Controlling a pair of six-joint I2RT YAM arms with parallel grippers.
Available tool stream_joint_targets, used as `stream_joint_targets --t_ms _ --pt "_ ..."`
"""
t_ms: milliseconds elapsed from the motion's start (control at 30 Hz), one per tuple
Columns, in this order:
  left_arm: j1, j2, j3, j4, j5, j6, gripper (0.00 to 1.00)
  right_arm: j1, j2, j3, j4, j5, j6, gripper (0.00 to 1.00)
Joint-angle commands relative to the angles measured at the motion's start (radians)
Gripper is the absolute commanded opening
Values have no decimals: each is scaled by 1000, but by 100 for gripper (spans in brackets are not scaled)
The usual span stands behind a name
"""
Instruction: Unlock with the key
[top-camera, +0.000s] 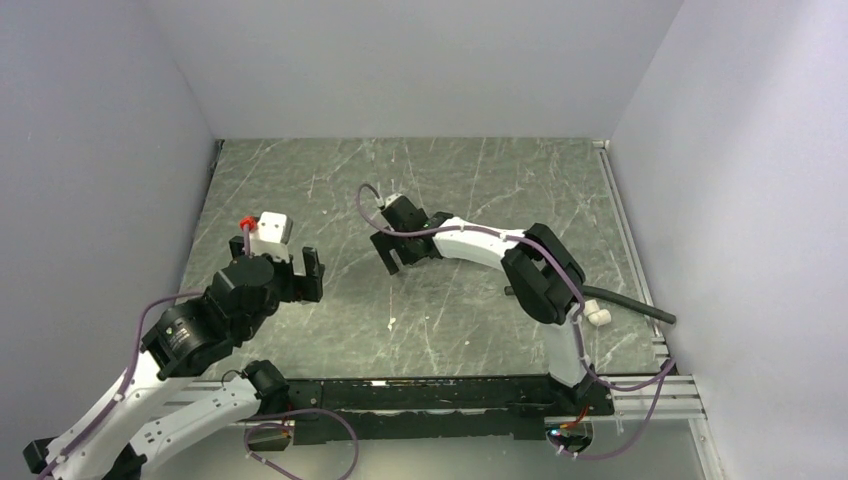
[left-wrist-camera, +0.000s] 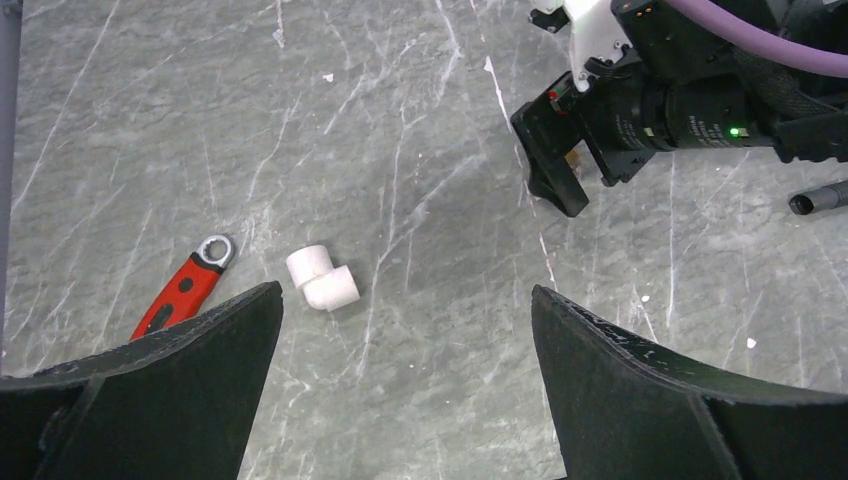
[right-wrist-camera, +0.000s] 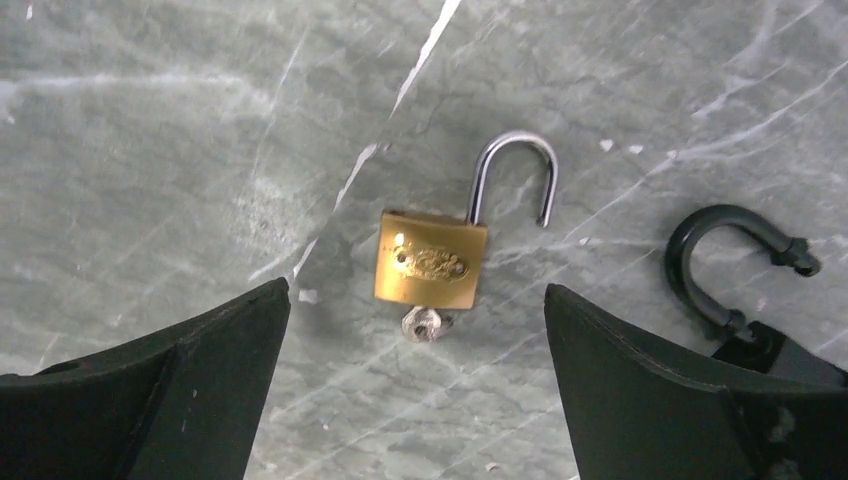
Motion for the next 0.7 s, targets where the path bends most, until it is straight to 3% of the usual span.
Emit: stream_joint_targets --t_ms 0,167,400,567,667 --pt "4 22 1 -5 -34 -16 99 0 -121 -59 71 -50 17 100" --pt "4 25 -3 -1 -35 -10 100 2 -266 -157 136 -71 36 100" --pt "4 18 -8 0 -42 -10 99 1 -588 -520 527 28 29 100" --pt "4 17 -11 5 -42 -7 99 1 -670 -572 529 160 42 100" --pt "5 21 -10 4 -43 -7 99 1 -706 -612 565 160 33 100"
